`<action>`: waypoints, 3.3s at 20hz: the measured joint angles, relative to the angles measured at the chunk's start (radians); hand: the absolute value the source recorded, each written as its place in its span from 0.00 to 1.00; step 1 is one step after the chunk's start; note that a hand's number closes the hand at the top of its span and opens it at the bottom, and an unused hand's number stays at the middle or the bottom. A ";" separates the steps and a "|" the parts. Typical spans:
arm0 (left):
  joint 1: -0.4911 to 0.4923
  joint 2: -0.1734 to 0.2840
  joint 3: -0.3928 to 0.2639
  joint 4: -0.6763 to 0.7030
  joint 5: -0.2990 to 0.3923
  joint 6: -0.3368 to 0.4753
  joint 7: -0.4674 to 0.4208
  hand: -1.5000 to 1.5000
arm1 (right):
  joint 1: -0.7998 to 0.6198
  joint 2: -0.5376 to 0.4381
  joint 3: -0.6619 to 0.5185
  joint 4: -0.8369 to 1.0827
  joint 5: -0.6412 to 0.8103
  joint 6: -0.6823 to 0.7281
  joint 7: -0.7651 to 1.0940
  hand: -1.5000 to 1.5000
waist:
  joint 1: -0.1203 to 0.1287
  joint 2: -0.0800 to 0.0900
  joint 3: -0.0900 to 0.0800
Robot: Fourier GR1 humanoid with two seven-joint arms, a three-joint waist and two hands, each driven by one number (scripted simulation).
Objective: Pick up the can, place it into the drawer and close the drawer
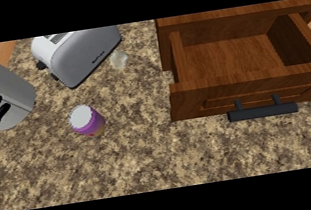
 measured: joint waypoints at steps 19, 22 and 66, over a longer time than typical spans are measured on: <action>-0.111 -0.046 0.037 0.156 0.187 0.073 0.178 0.00 | 0.127 0.012 -0.167 -0.023 -0.135 0.191 -0.059 0.00 | -0.006 0.001 0.000; -0.138 -0.075 0.004 0.166 0.154 0.110 0.185 0.00 | 0.124 0.012 -0.194 -0.021 -0.154 0.209 -0.054 0.00 | -0.005 0.001 0.000; -0.345 -0.119 -0.021 1.283 -0.327 0.012 -0.653 0.00 | 0.125 0.066 -0.453 -0.056 -0.297 0.439 0.050 0.00 | -0.009 0.003 -0.001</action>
